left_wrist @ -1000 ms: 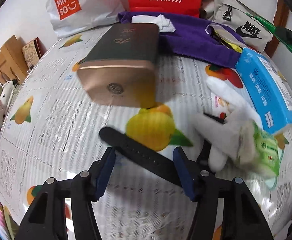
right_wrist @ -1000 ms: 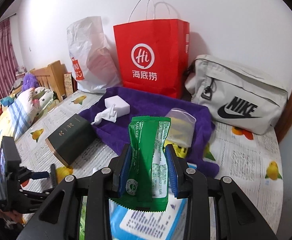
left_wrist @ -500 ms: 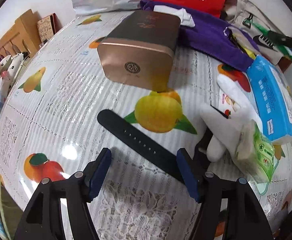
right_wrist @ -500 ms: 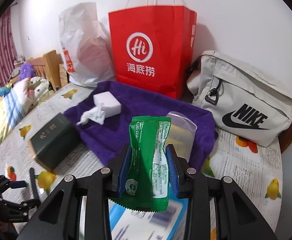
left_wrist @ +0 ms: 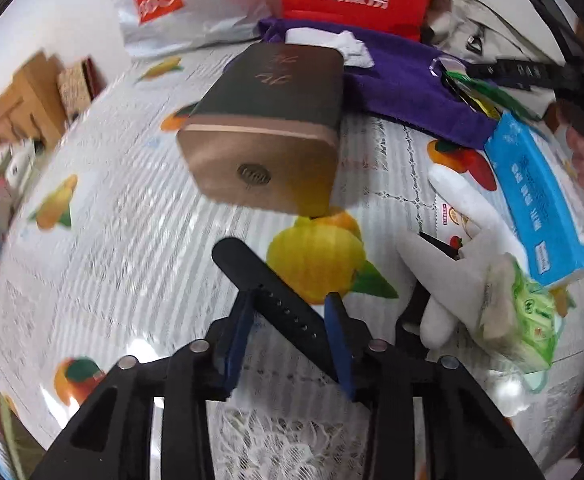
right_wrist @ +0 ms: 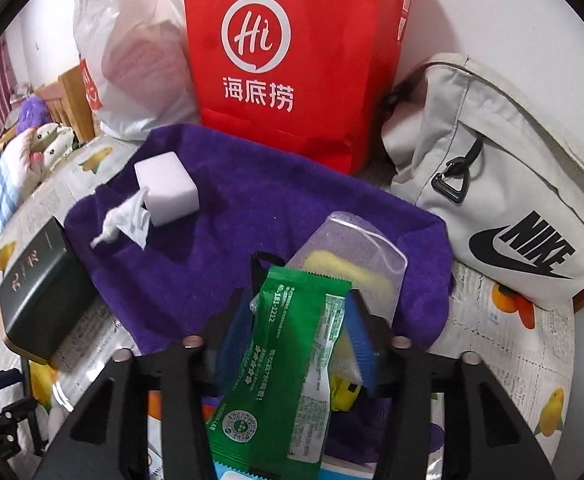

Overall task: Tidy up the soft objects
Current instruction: 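Lower the green packet onto the towel and open the right gripper, then grasp the green wet-wipes pack with the right gripper and lift it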

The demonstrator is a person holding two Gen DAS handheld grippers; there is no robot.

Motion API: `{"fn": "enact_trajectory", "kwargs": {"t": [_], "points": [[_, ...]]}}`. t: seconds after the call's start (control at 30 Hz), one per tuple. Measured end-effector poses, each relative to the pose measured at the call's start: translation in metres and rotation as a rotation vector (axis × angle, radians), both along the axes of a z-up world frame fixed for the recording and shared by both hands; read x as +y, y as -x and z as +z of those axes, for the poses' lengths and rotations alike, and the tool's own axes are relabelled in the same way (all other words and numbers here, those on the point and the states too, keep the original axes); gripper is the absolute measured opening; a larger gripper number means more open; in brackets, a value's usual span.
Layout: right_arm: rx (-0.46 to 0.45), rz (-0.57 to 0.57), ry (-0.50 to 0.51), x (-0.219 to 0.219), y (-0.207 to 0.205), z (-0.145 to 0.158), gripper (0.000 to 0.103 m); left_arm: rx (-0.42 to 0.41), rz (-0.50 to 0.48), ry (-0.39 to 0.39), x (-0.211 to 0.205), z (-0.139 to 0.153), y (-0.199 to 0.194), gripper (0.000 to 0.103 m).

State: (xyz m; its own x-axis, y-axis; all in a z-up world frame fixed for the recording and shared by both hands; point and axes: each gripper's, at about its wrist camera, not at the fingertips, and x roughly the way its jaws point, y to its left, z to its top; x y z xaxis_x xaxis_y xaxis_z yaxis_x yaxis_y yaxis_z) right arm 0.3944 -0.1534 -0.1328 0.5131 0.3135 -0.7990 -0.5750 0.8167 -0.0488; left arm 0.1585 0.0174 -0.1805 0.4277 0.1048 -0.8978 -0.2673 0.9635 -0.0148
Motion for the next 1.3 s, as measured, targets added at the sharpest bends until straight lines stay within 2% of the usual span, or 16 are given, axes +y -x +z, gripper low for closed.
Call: {"fn": "enact_trajectory", "kwargs": {"t": [0.07,0.13,0.2,0.27,0.37,0.5,0.53,0.67,0.8,0.83,0.93,0.97,1.1,1.13,1.17,1.3], "points": [[-0.006,0.0,-0.012,-0.004,0.005,0.002,0.056,0.035,0.017,0.006,-0.001,0.0,0.001,0.06],[-0.018,-0.011,-0.026,-0.009,0.009,0.007,0.06,0.03,0.024,-0.024,-0.007,-0.003,0.001,0.064],[-0.036,-0.023,-0.038,-0.014,0.015,0.015,0.06,-0.018,0.021,-0.053,-0.012,-0.005,-0.001,0.062],[-0.061,-0.027,-0.052,-0.02,0.026,0.026,0.06,-0.05,-0.009,-0.068,-0.015,-0.003,-0.006,0.029],[-0.094,-0.025,-0.072,-0.031,0.046,0.042,0.06,-0.068,-0.045,-0.087,-0.015,-0.003,-0.011,0.023],[-0.126,-0.03,-0.119,-0.051,0.083,0.059,0.06,-0.095,-0.056,-0.001,0.0,0.002,-0.007,0.019],[-0.129,-0.03,-0.128,-0.055,0.095,0.062,0.06,-0.102,-0.053,0.044,0.006,0.004,-0.006,0.002],[-0.138,-0.021,-0.143,-0.062,0.132,0.066,0.06,-0.096,-0.068,0.022,0.01,0.008,0.002,0.002],[-0.144,-0.003,-0.136,-0.062,0.164,0.066,0.06,-0.06,-0.022,0.077,0.015,0.003,0.006,0.008],[-0.138,-0.004,-0.14,-0.063,0.171,0.065,0.06,-0.053,-0.014,0.087,0.016,0.003,0.007,0.015],[-0.099,-0.011,-0.177,-0.067,0.188,0.059,0.06,-0.065,-0.039,0.124,0.01,0.003,0.013,0.048],[-0.088,-0.013,-0.187,-0.069,0.194,0.057,0.06,-0.064,-0.044,0.117,0.006,0.002,0.015,0.05],[-0.053,-0.013,-0.204,-0.071,0.212,0.047,0.06,-0.077,-0.053,-0.002,-0.011,-0.002,0.014,0.046],[-0.047,-0.018,-0.206,-0.071,0.215,0.045,0.06,-0.086,-0.059,-0.044,-0.015,-0.002,0.013,0.028],[-0.038,-0.022,-0.212,-0.072,0.219,0.043,0.06,-0.105,-0.077,-0.064,-0.017,-0.003,0.012,0.023],[-0.005,-0.034,-0.241,-0.076,0.229,0.036,0.06,-0.102,-0.058,-0.022,-0.008,0.0,0.01,0.025]]}}
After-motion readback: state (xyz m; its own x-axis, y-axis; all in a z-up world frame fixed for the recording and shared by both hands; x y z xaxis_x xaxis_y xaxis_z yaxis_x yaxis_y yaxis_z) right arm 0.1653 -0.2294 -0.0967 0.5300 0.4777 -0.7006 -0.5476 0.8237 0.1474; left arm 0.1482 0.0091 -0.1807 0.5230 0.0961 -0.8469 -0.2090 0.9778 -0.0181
